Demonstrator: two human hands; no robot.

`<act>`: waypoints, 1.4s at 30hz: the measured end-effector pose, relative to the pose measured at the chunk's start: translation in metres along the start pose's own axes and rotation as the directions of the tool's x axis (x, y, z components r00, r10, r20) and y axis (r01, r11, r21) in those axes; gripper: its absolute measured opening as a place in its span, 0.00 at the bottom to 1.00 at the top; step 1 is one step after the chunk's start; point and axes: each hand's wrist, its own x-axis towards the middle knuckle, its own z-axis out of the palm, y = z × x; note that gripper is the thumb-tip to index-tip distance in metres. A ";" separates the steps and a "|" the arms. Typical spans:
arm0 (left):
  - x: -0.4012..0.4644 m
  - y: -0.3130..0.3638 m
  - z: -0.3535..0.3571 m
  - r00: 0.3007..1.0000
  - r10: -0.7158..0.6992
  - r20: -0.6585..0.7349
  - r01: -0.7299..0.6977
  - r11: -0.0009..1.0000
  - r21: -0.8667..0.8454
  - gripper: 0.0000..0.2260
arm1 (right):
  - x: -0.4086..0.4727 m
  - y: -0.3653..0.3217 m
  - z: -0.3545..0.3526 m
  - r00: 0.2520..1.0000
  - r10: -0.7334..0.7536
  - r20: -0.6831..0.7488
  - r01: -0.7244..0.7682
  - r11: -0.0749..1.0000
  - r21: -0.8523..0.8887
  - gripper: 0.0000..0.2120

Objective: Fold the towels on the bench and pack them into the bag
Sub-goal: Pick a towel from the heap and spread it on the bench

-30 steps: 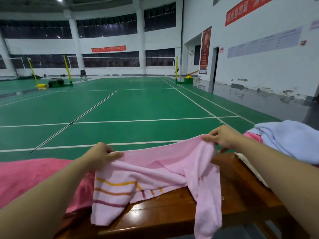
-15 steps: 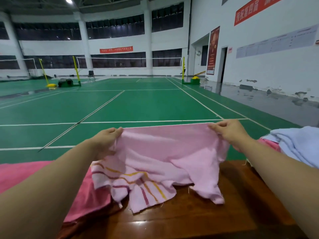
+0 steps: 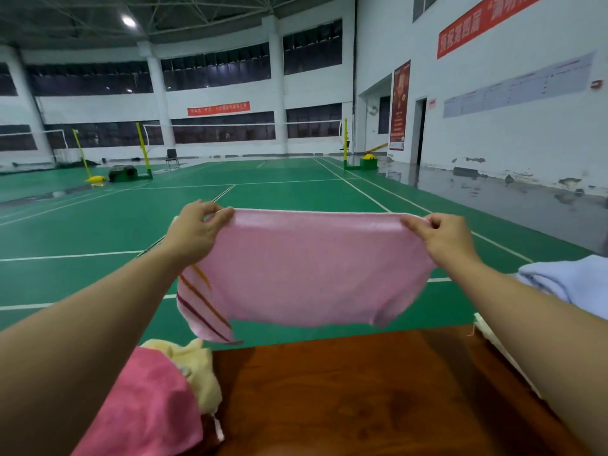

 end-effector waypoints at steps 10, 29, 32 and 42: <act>-0.111 -0.036 0.025 0.964 -0.189 0.187 0.150 0.967 0.206 0.17 | -0.091 0.037 -0.019 0.998 -0.006 0.060 0.020 0.969 -0.244 0.26; -0.255 -0.026 0.028 0.900 -0.318 0.299 0.190 0.902 0.389 0.16 | -0.223 0.100 -0.072 0.958 0.162 0.237 0.006 0.814 -0.581 0.33; -0.268 -0.029 0.035 0.855 -0.433 0.285 0.214 0.795 0.567 0.19 | -0.230 0.096 -0.073 0.960 0.174 0.219 0.001 0.783 -0.622 0.34; -0.285 -0.008 0.037 0.749 -0.604 0.272 0.302 0.677 0.671 0.29 | -0.247 0.100 -0.085 0.971 0.183 0.155 -0.035 0.747 -0.664 0.36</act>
